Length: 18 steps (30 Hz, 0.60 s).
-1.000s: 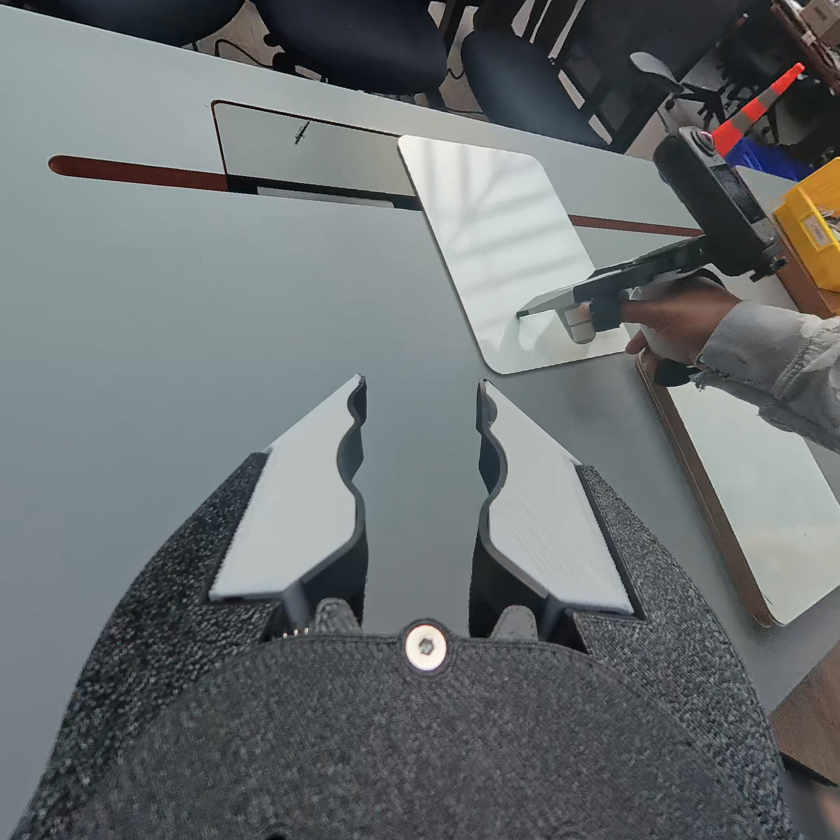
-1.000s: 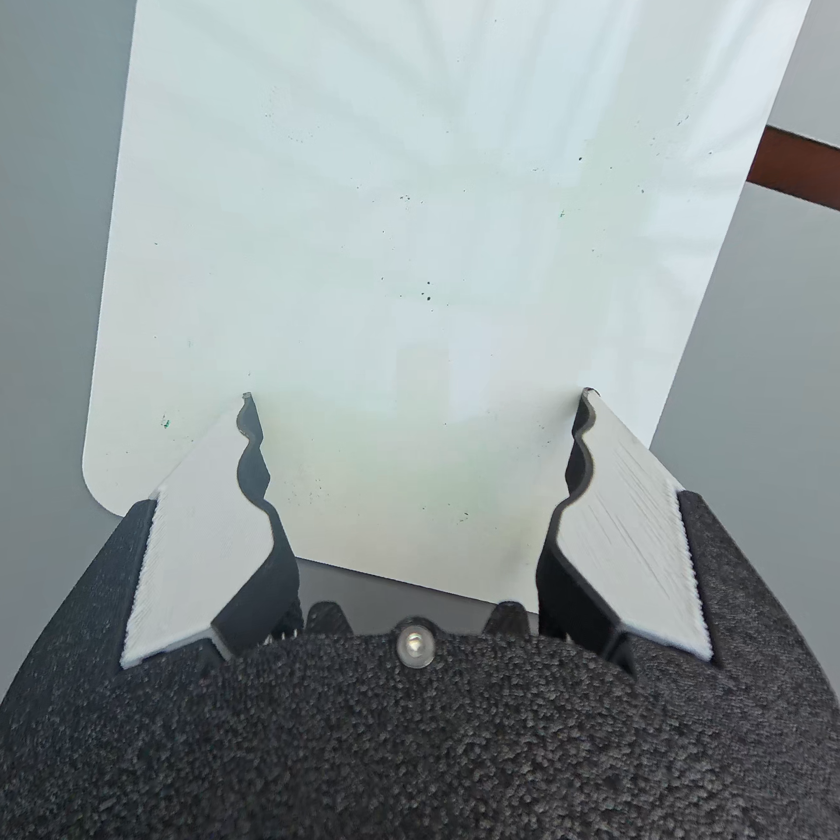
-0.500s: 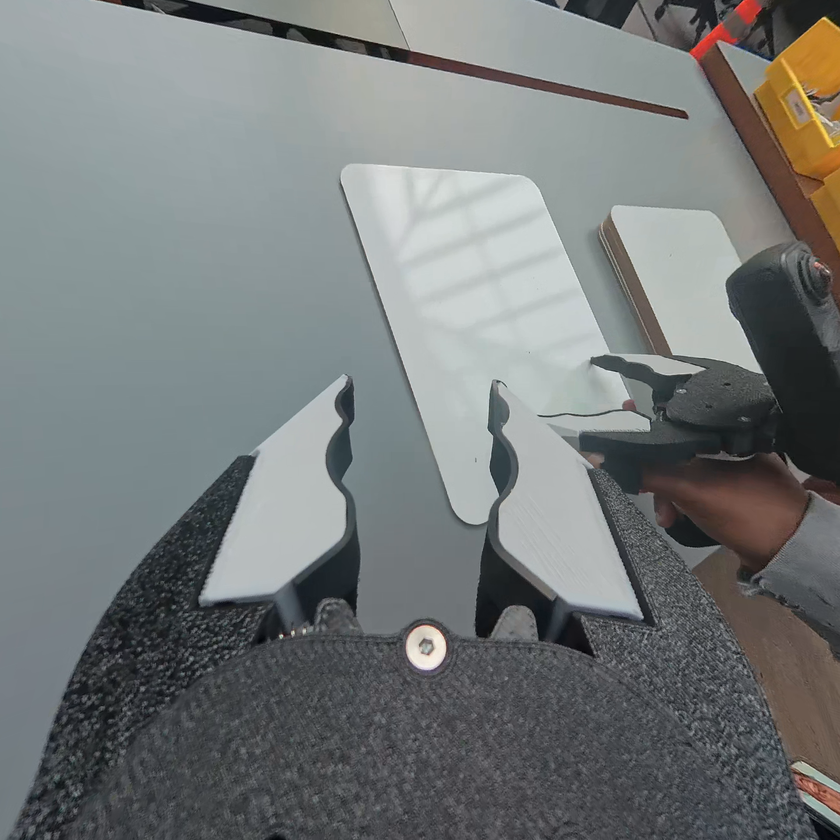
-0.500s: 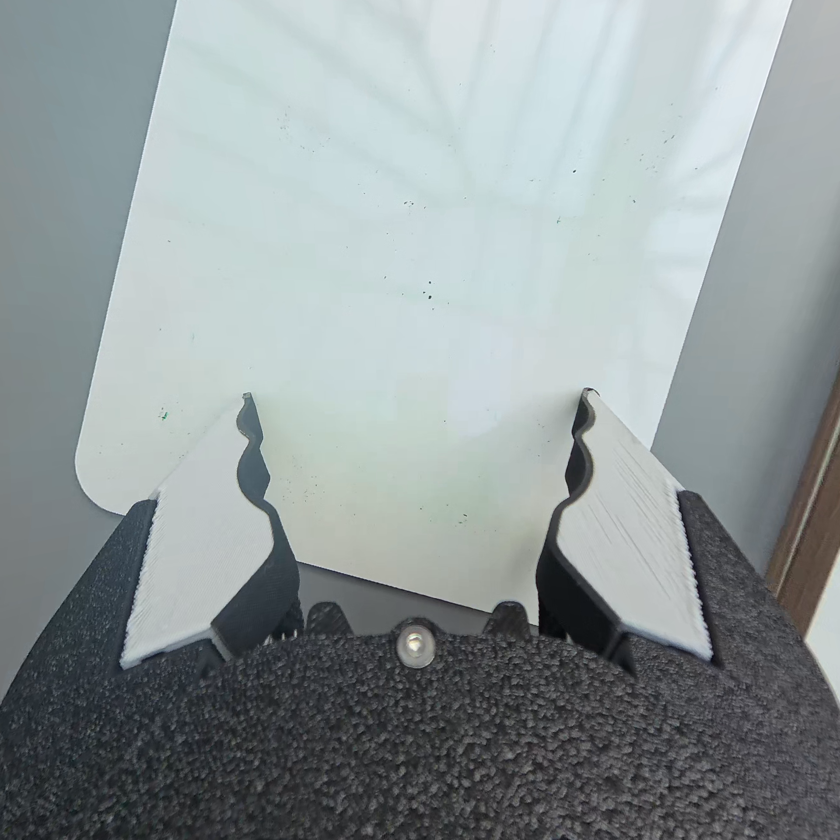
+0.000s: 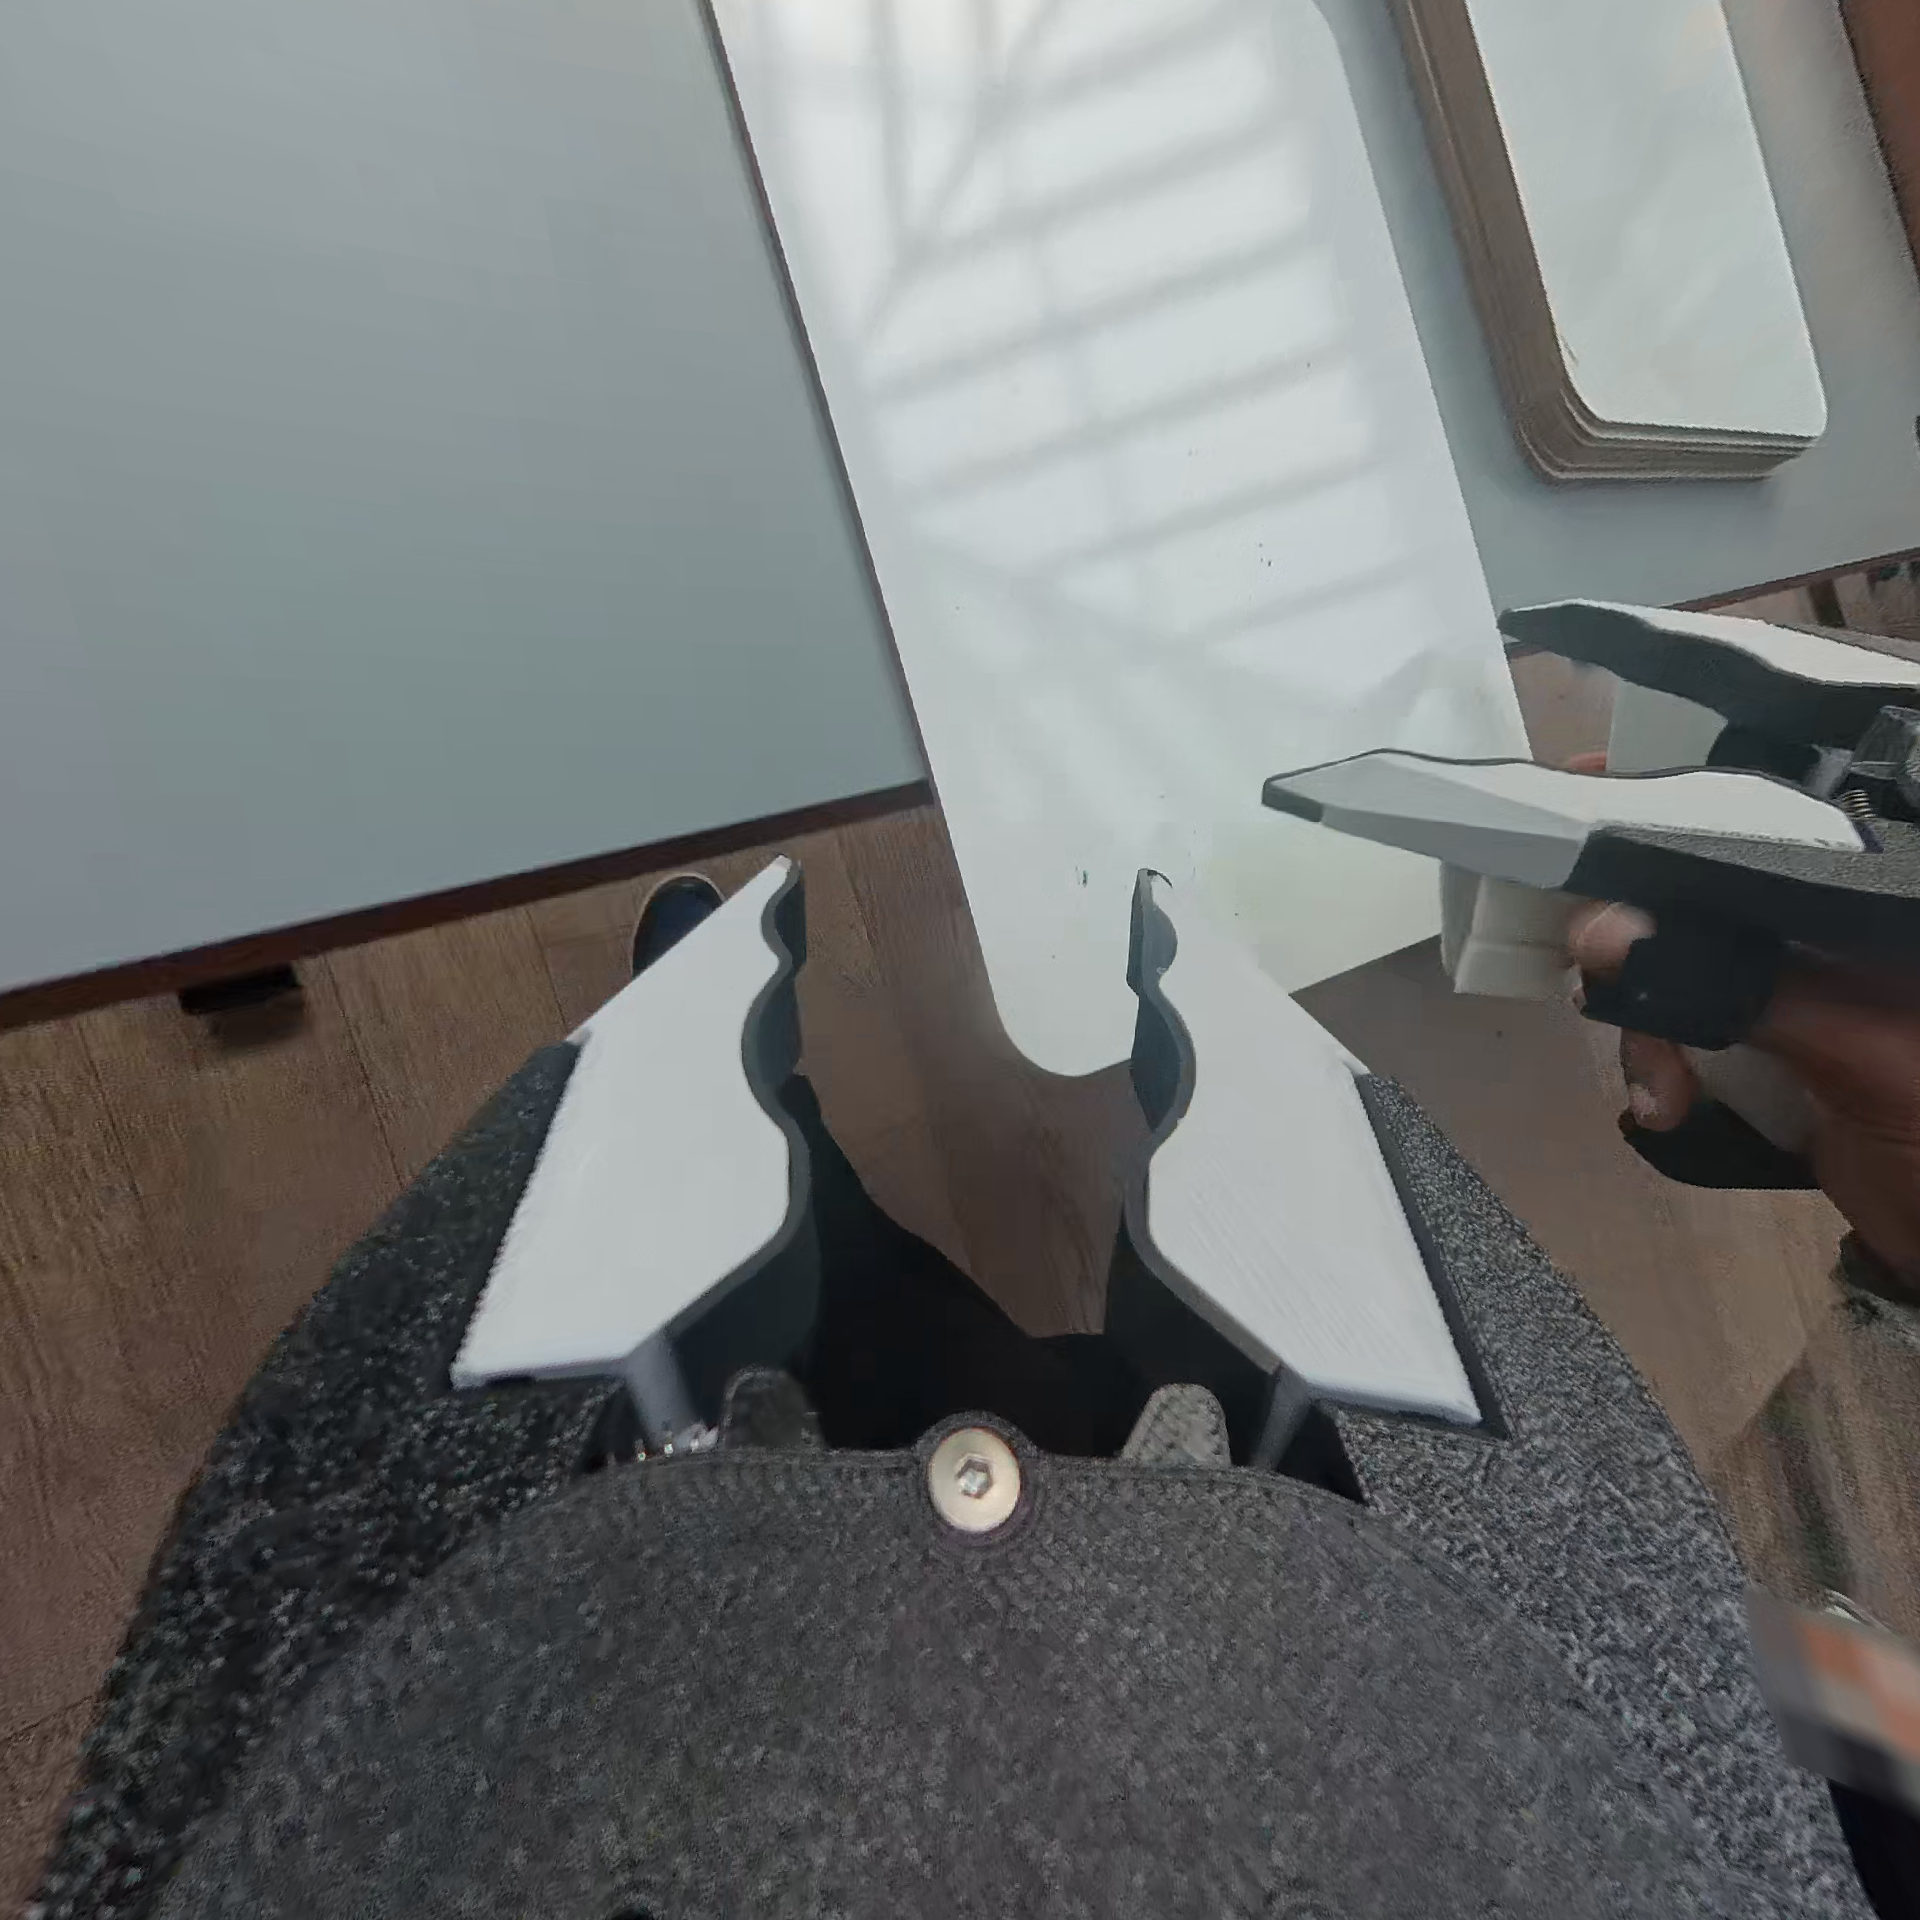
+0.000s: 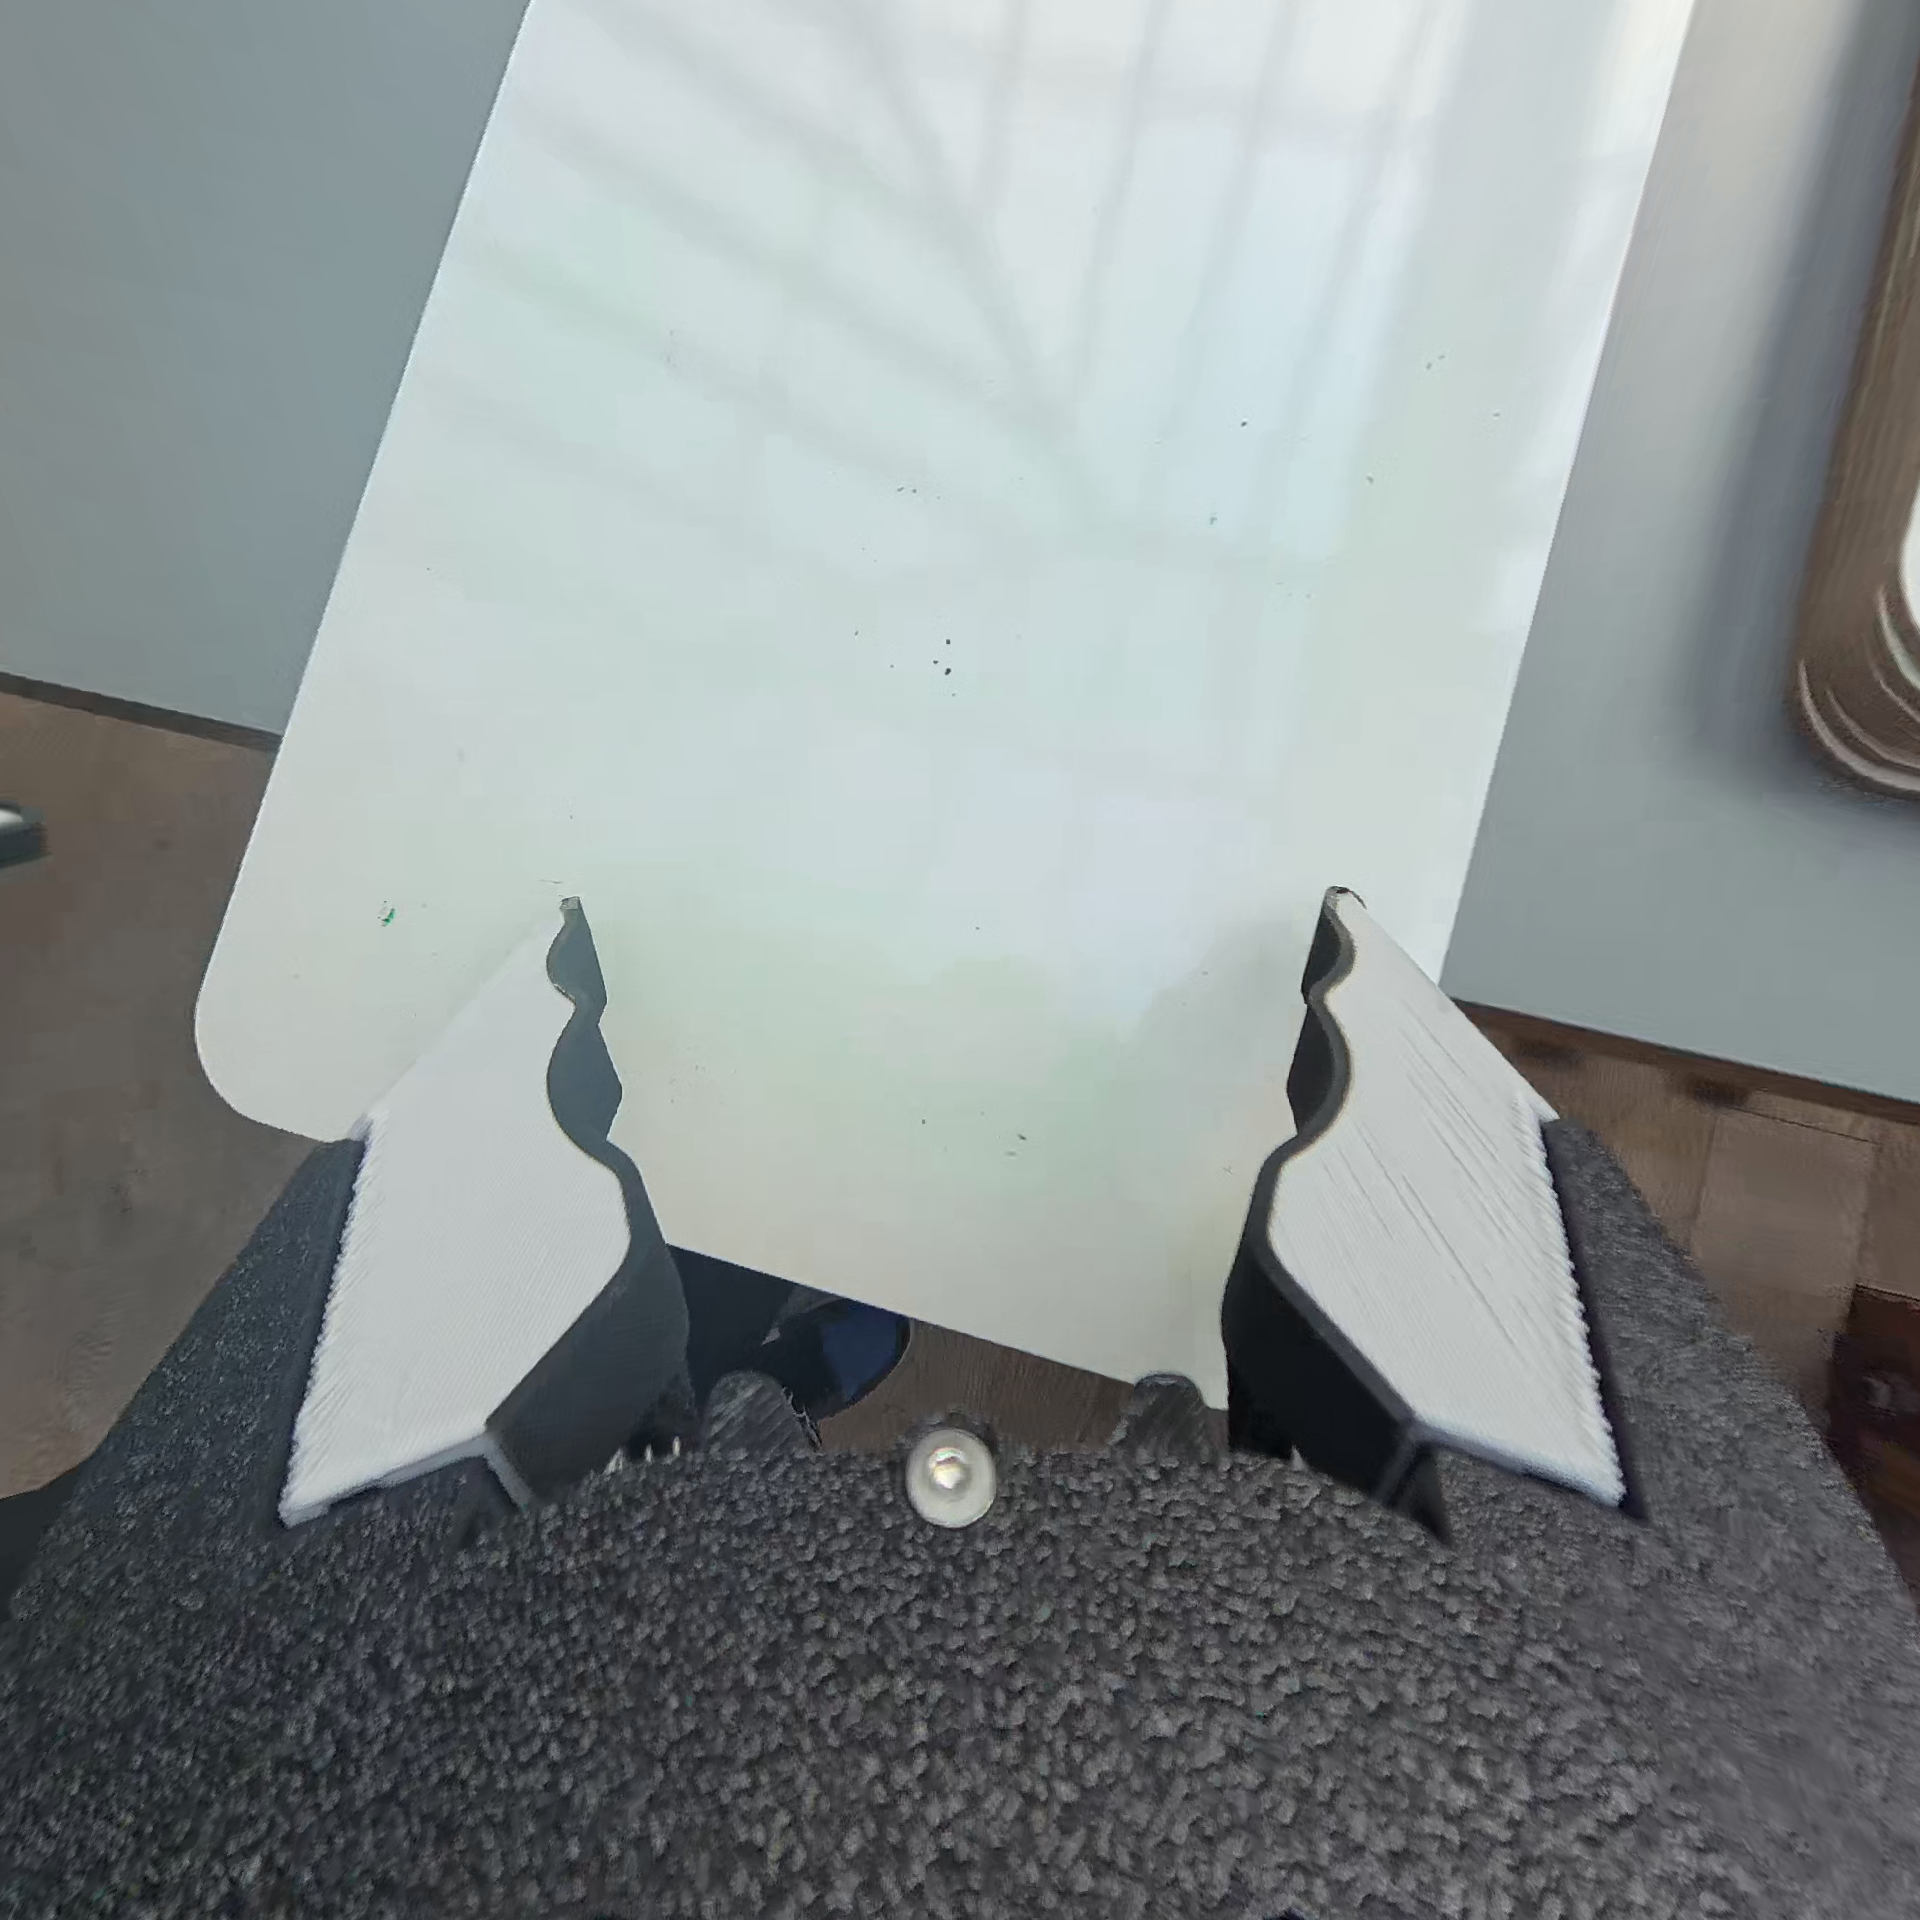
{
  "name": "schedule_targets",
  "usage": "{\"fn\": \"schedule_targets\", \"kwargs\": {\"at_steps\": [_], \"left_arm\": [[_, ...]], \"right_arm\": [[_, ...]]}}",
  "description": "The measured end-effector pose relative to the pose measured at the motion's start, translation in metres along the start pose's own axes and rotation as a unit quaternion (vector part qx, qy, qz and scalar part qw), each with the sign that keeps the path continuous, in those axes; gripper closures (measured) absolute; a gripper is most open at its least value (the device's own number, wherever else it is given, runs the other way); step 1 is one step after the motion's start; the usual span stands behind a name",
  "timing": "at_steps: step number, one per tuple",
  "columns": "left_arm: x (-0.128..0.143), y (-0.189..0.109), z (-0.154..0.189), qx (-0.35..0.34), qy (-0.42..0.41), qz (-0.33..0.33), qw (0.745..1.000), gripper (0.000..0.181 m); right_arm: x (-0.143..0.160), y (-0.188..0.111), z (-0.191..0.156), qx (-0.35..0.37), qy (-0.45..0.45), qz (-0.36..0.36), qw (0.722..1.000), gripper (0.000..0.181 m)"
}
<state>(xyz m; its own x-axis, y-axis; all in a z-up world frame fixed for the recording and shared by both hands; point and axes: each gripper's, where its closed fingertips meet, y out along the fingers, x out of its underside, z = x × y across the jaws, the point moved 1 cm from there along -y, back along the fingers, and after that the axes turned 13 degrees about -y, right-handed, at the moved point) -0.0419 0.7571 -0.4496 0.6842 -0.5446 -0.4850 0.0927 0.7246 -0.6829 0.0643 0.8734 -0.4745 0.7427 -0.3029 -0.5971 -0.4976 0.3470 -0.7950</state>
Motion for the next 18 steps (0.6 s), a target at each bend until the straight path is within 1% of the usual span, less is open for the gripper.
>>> {"fn": "schedule_targets", "kwargs": {"at_steps": [2,3,5,6,8,10,11,12,13,16,18], "left_arm": [[0.028,-0.003,0.001,0.013,-0.042,-0.012,0.999,0.116],[0.04,-0.002,0.003,0.025,-0.065,-0.021,0.997,0.112],[0.062,0.004,0.012,0.069,-0.13,-0.048,0.988,0.105],[0.066,0.008,0.018,0.098,-0.167,-0.051,0.98,0.106],[0.067,0.019,0.028,0.16,-0.238,-0.053,0.957,0.113],[0.056,0.029,0.039,0.232,-0.318,-0.046,0.918,0.126],[0.051,0.033,0.041,0.255,-0.355,-0.045,0.898,0.134],[0.047,0.039,0.038,0.261,-0.382,-0.041,0.886,0.153],[0.045,0.042,0.036,0.266,-0.397,-0.035,0.878,0.171],[0.044,0.04,0.037,0.296,-0.405,-0.027,0.865,0.176],[0.047,0.03,0.045,0.326,-0.399,-0.029,0.857,0.18]], "right_arm": [[0.006,-0.022,0.007,0.006,0.027,0.028,0.999,0.05],[0.012,-0.033,0.012,0.008,0.046,0.038,0.998,0.051],[0.029,-0.049,0.024,0.0,0.094,0.05,0.994,0.052],[0.038,-0.053,0.03,-0.012,0.126,0.057,0.99,0.052],[0.056,-0.053,0.043,-0.039,0.177,0.066,0.981,0.054],[0.069,-0.045,0.051,-0.067,0.21,0.066,0.973,0.054],[0.072,-0.041,0.052,-0.081,0.221,0.068,0.97,0.054],[0.072,-0.037,0.053,-0.09,0.224,0.072,0.968,0.055],[0.071,-0.034,0.054,-0.096,0.221,0.076,0.968,0.055],[0.067,-0.026,0.051,-0.11,0.225,0.083,0.965,0.057],[0.066,-0.025,0.046,-0.137,0.25,0.093,0.954,0.059]]}}
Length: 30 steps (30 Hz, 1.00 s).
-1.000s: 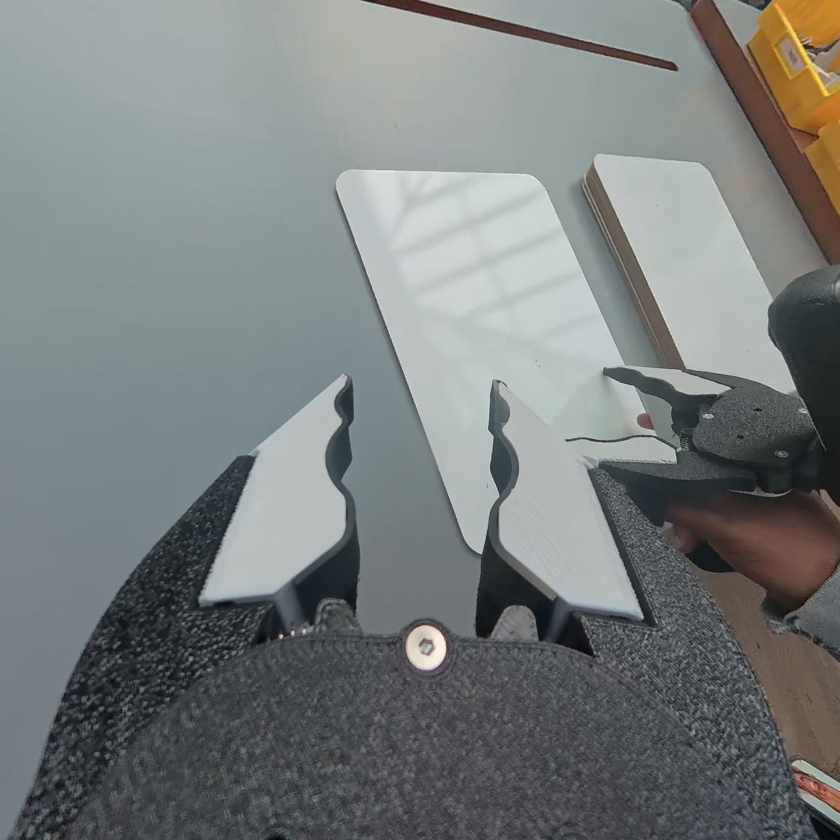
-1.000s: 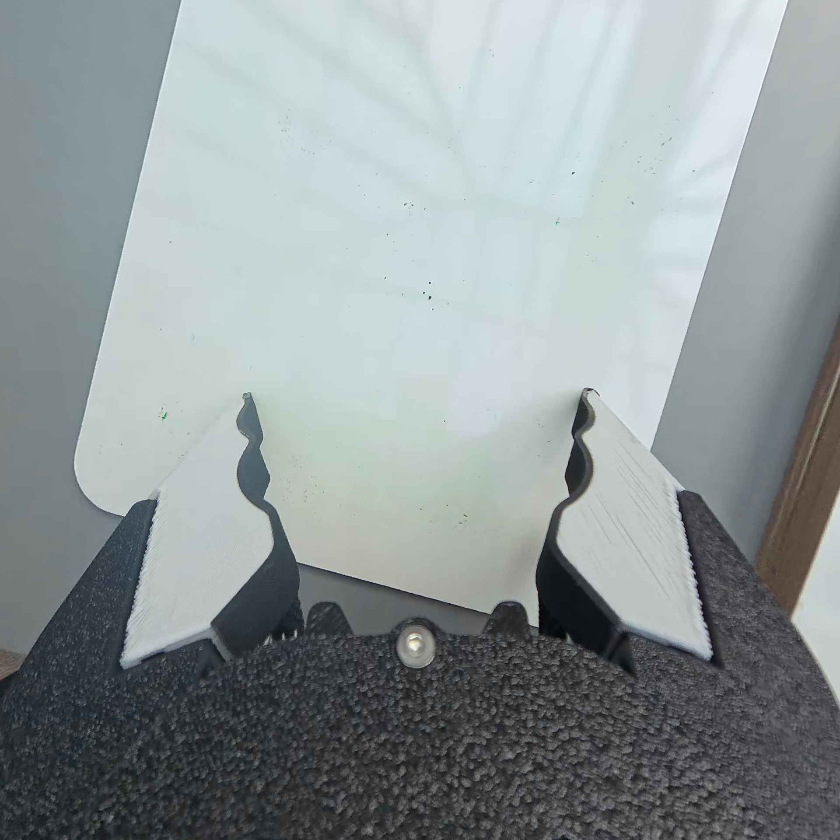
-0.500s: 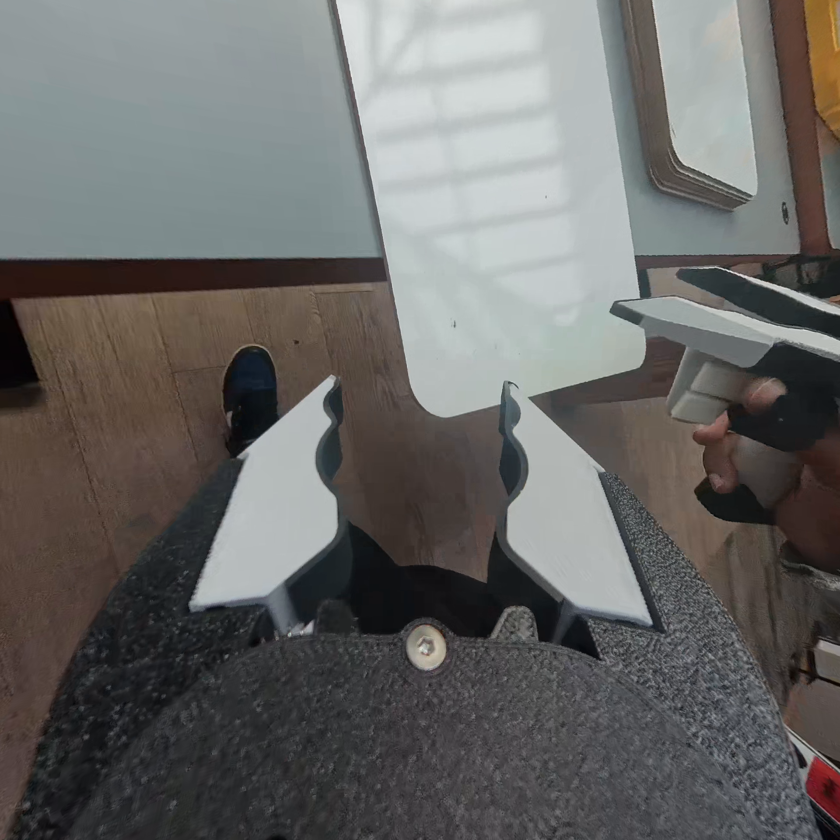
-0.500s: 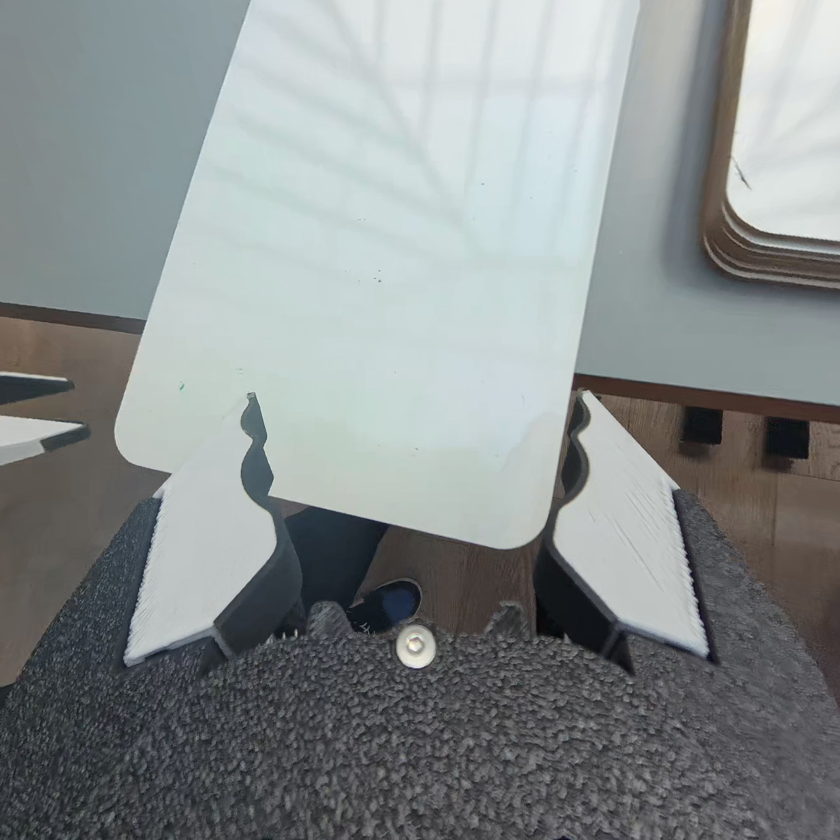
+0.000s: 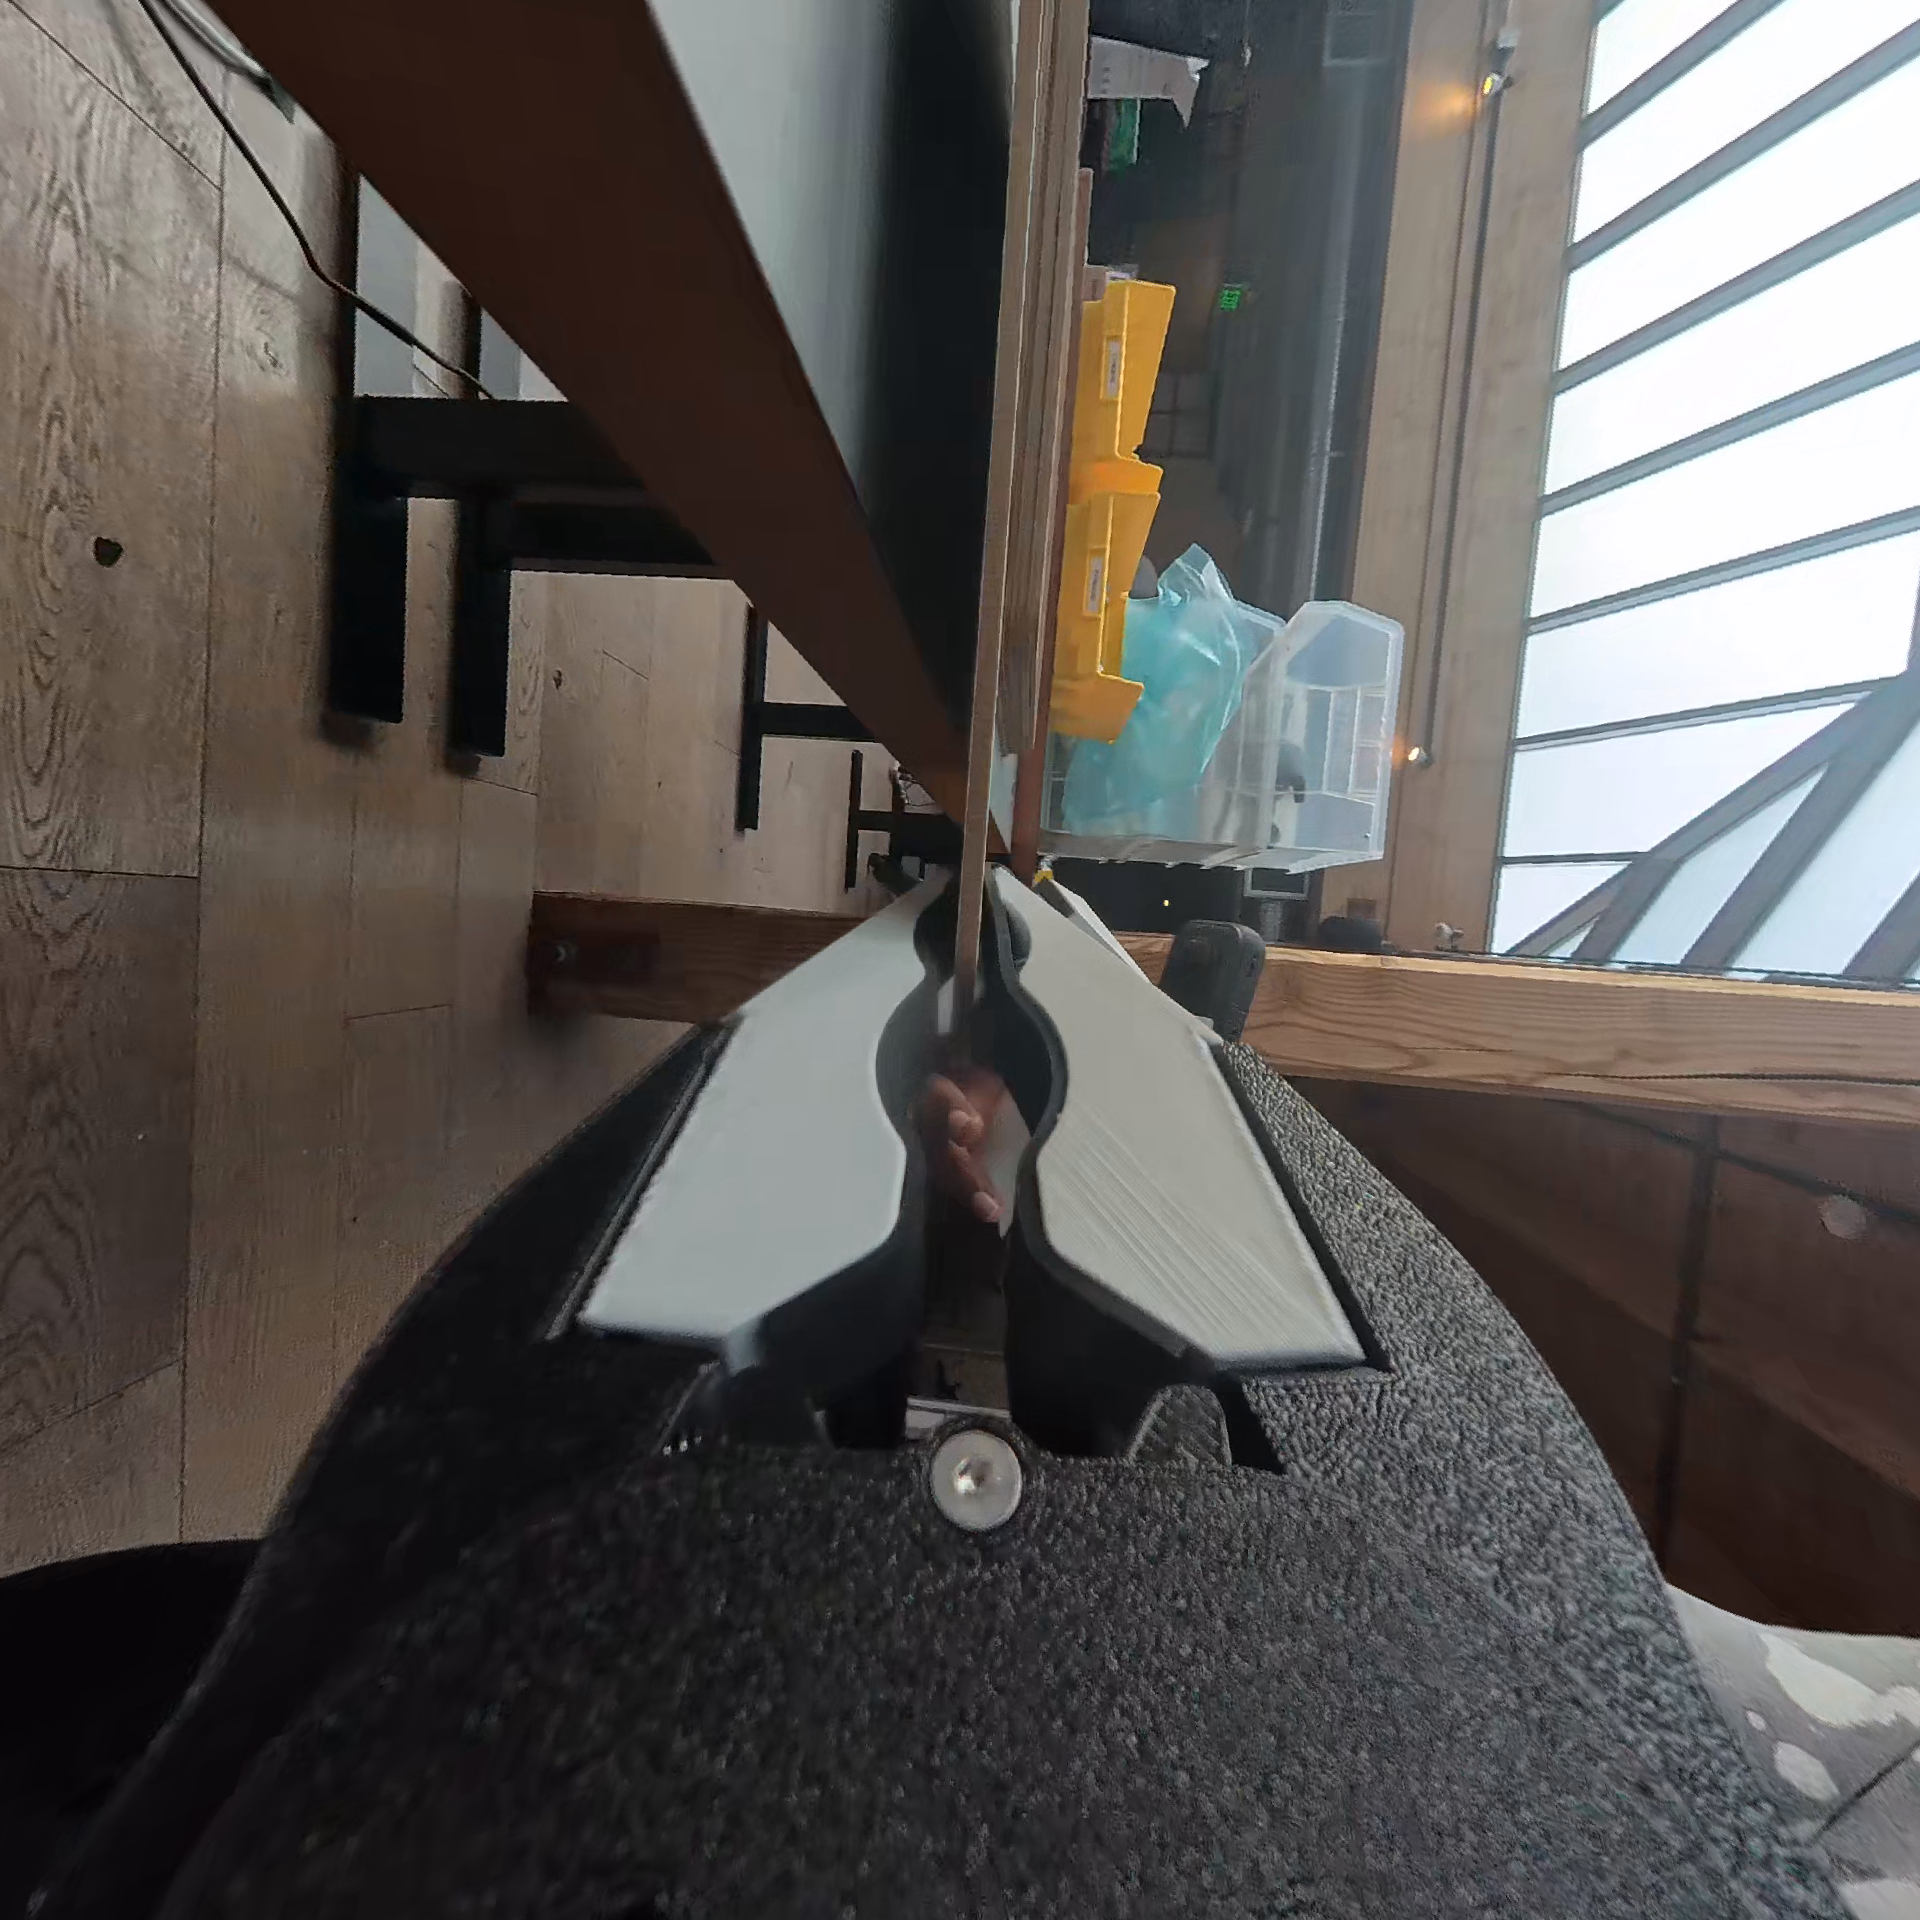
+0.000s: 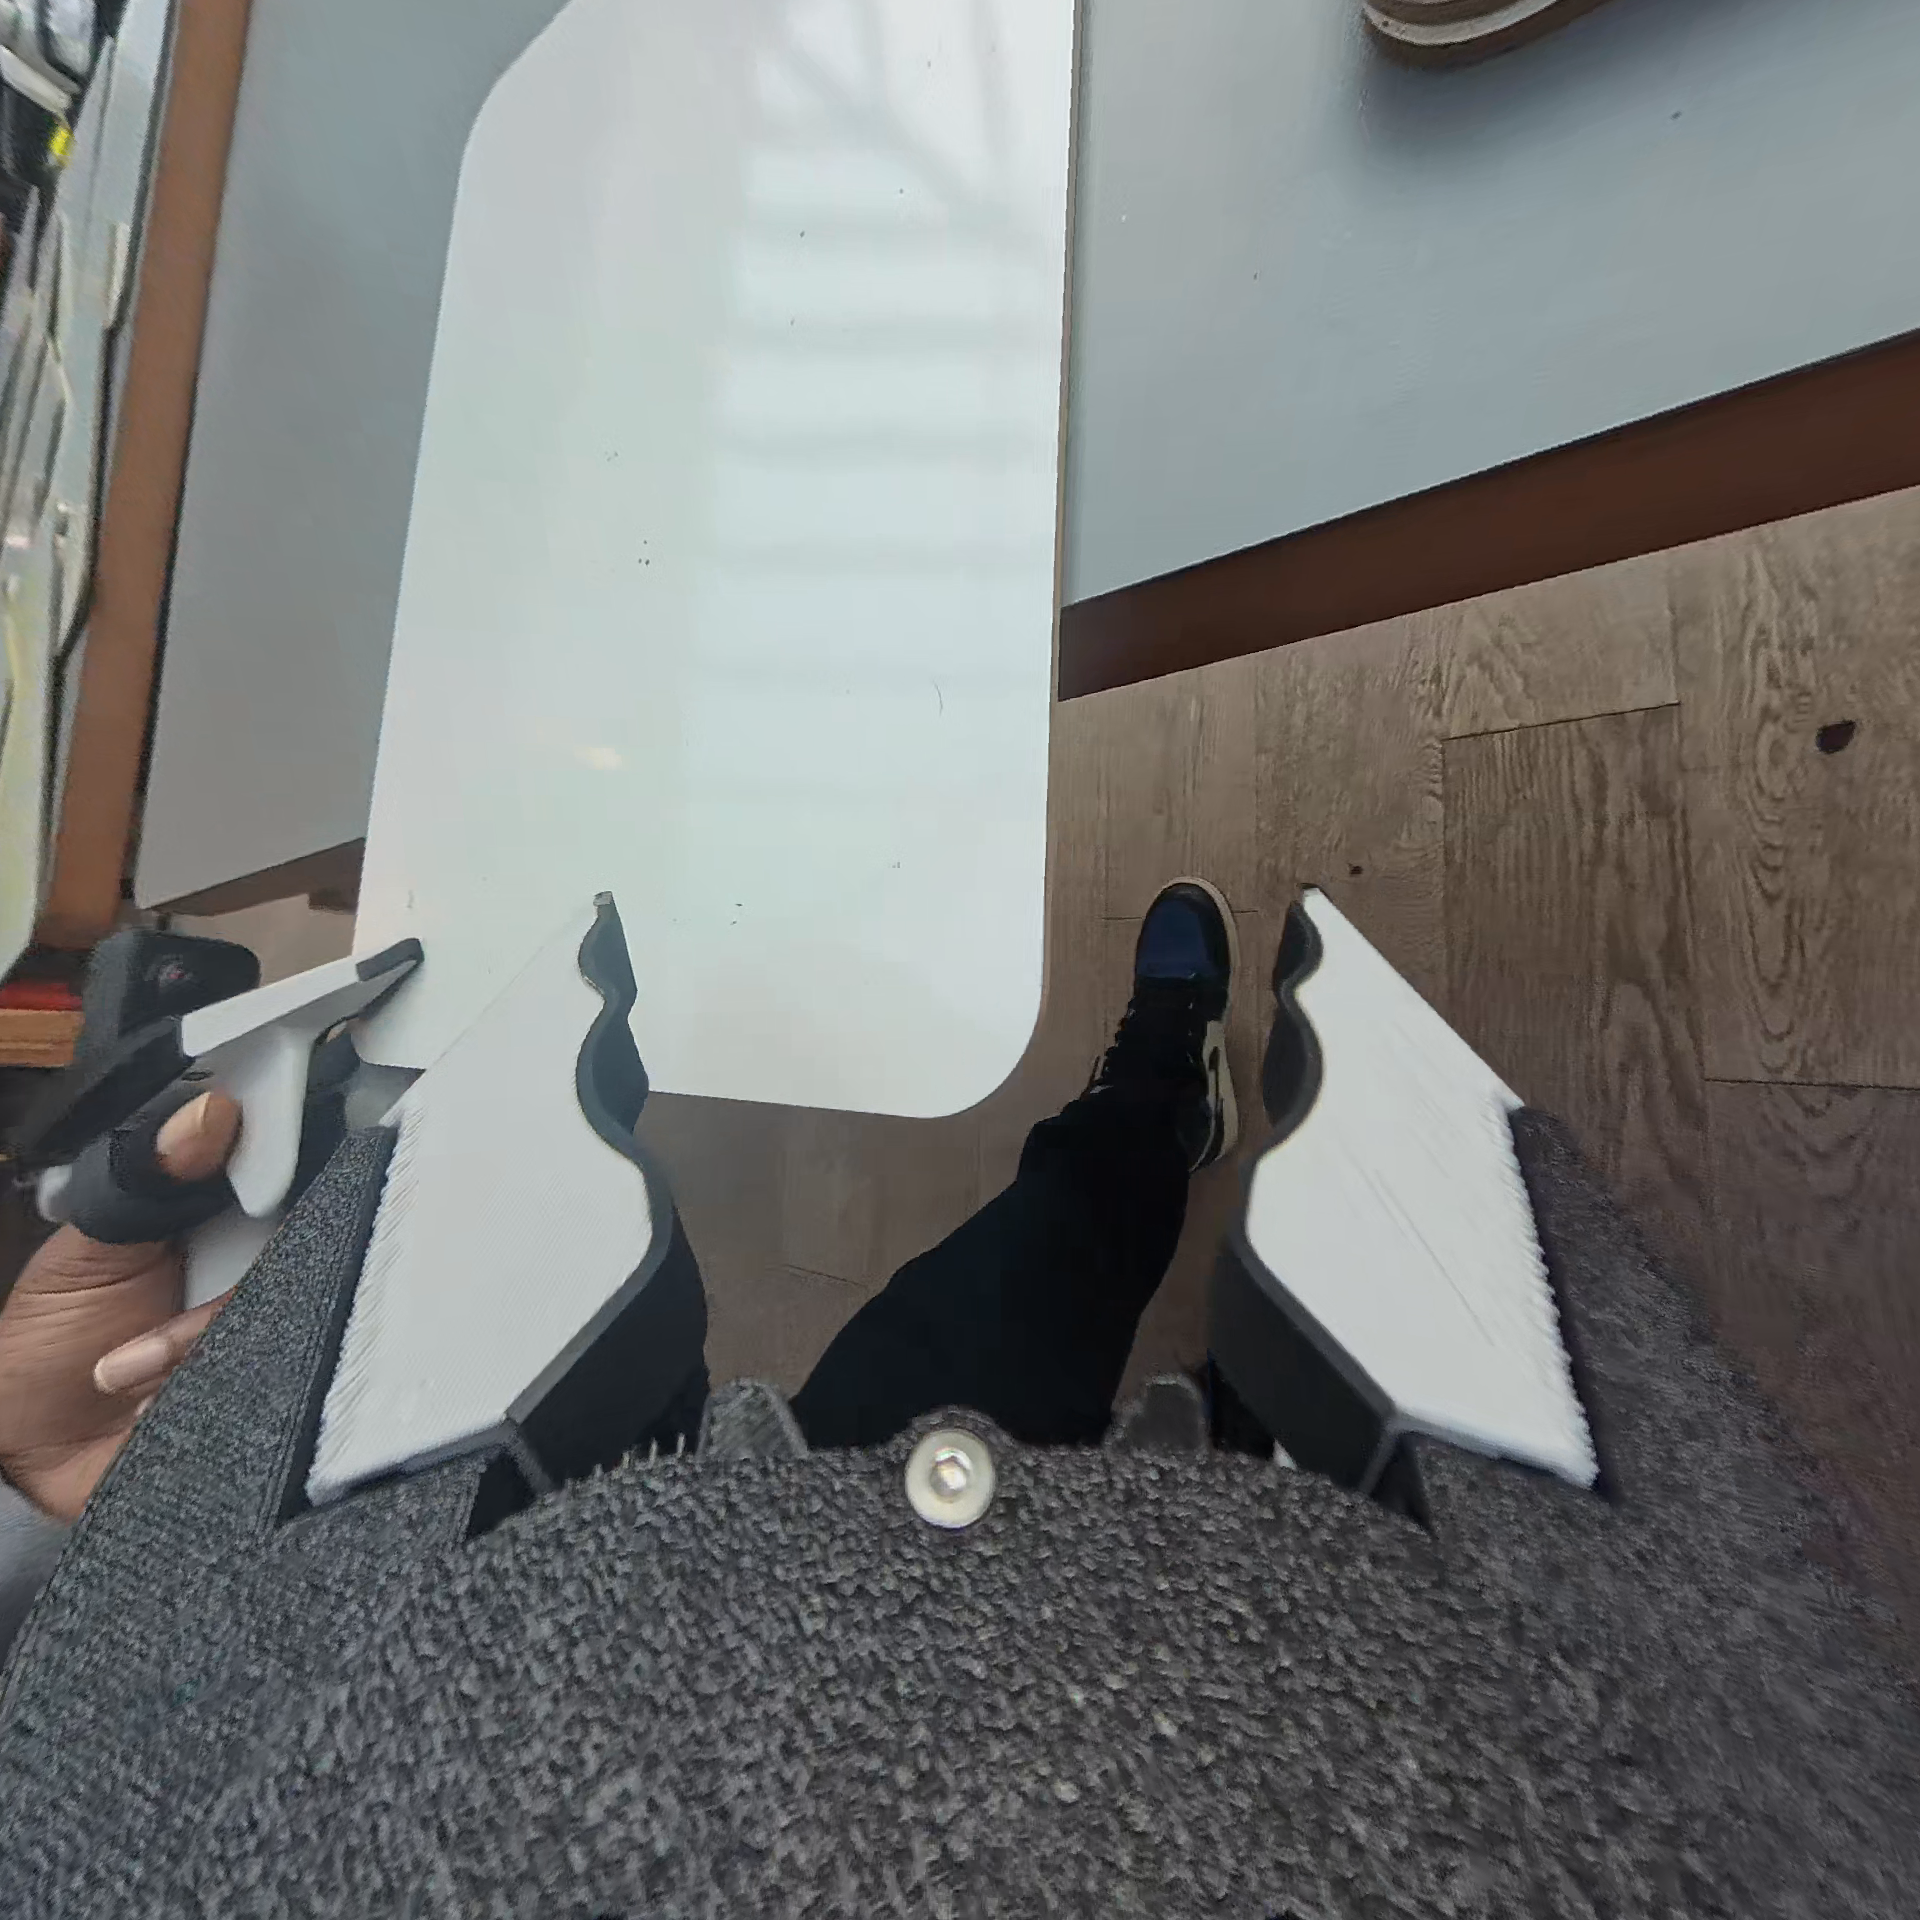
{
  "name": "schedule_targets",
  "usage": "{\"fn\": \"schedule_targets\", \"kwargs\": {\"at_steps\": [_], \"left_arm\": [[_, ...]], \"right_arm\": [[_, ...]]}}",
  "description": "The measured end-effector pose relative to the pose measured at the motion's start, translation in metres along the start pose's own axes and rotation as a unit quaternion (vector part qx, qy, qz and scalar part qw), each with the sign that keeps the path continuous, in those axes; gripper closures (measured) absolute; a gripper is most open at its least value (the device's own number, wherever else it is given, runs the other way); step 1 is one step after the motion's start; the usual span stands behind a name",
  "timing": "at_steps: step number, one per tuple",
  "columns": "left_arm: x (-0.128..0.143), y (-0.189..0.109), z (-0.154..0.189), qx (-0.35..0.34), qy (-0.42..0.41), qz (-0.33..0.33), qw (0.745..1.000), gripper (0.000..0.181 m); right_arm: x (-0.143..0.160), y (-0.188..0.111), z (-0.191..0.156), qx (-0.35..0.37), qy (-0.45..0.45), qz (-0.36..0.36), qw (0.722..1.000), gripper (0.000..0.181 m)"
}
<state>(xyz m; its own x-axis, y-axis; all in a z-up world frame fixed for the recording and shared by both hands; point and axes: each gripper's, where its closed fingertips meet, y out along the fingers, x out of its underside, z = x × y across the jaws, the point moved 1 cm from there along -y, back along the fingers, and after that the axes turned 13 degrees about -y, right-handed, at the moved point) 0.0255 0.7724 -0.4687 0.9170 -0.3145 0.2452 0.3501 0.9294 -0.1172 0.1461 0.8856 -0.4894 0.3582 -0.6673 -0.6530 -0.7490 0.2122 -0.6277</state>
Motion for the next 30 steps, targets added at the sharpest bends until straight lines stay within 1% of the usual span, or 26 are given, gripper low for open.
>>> {"fn": "schedule_targets", "kwargs": {"at_steps": [3,5,6,8,10,11,13,16,19,21,22,24,27,30], "left_arm": [[0.025,-0.009,0.01,0.027,0.009,-0.039,0.999,0.18],[0.043,-0.018,0.017,0.044,0.01,-0.062,0.997,0.179],[0.051,-0.023,0.02,0.048,0.017,-0.075,0.996,0.178],[0.067,-0.032,0.028,0.049,0.036,-0.099,0.993,0.177],[0.079,-0.039,0.039,0.051,0.048,-0.121,0.99,0.176],[0.086,-0.041,0.046,0.056,0.051,-0.133,0.988,0.175],[0.098,-0.04,0.062,0.062,0.064,-0.157,0.984,0.174],[0.114,-0.031,0.087,0.069,0.086,-0.19,0.976,0.174],[0.127,-0.014,0.112,0.067,0.123,-0.213,0.967,0.175],[0.133,0.004,0.131,0.064,0.15,-0.224,0.961,0.176],[0.135,0.014,0.14,0.06,0.167,-0.224,0.958,0.175],[0.133,0.041,0.158,0.043,0.207,-0.216,0.953,0.172],[0.124,0.087,0.177,0.001,0.277,-0.202,0.939,0.165],[0.111,0.133,0.197,-0.021,0.305,-0.206,0.929,0.158]], "right_arm": [[0.007,-0.002,-0.012,-0.048,0.032,0.016,0.998,0.069],[0.007,-0.013,-0.024,-0.085,0.037,0.042,0.995,0.079],[0.007,-0.021,-0.032,-0.116,0.048,0.055,0.991,0.089],[0.0,-0.044,-0.047,-0.174,0.079,0.093,0.977,0.119],[-0.011,-0.072,-0.057,-0.217,0.108,0.13,0.962,0.138],[-0.015,-0.085,-0.06,-0.231,0.119,0.14,0.956,0.144],[-0.022,-0.109,-0.065,-0.254,0.135,0.15,0.946,0.144],[-0.035,-0.146,-0.066,-0.282,0.167,0.171,0.929,0.147],[-0.045,-0.172,-0.058,-0.268,0.176,0.159,0.934,0.159],[-0.059,-0.19,-0.05,-0.261,0.177,0.161,0.935,0.168],[-0.067,-0.195,-0.043,-0.246,0.172,0.157,0.941,0.172],[-0.095,-0.211,-0.032,-0.246,0.158,0.173,0.941,0.174],[-0.136,-0.219,-0.003,-0.214,0.127,0.168,0.954,0.173],[-0.18,-0.225,0.023,-0.228,0.099,0.188,0.95,0.175]]}}
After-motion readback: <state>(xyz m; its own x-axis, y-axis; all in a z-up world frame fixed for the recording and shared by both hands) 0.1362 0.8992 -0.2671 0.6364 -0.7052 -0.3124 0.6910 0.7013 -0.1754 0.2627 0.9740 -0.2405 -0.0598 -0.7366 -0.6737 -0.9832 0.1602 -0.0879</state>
